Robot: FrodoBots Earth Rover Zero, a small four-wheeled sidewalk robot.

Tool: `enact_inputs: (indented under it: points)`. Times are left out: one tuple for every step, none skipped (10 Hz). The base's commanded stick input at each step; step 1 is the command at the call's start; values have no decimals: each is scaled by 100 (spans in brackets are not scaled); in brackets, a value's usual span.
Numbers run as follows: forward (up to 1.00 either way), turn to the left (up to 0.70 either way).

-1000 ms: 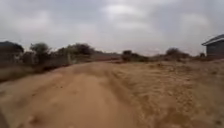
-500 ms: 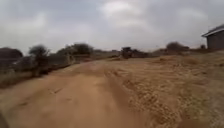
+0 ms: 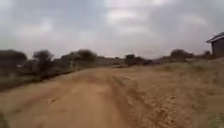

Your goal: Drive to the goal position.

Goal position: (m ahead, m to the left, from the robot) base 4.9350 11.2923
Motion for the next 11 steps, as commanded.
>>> enact_inputs:
  points:
    - [50, 0]
    - [50, 0]
    - [50, 0]
    - [50, 0]
    - [50, 0]
    - [50, 0]
    - [50, 0]
    - [50, 0]
    - [50, 0]
    - [50, 0]
    - [50, 0]
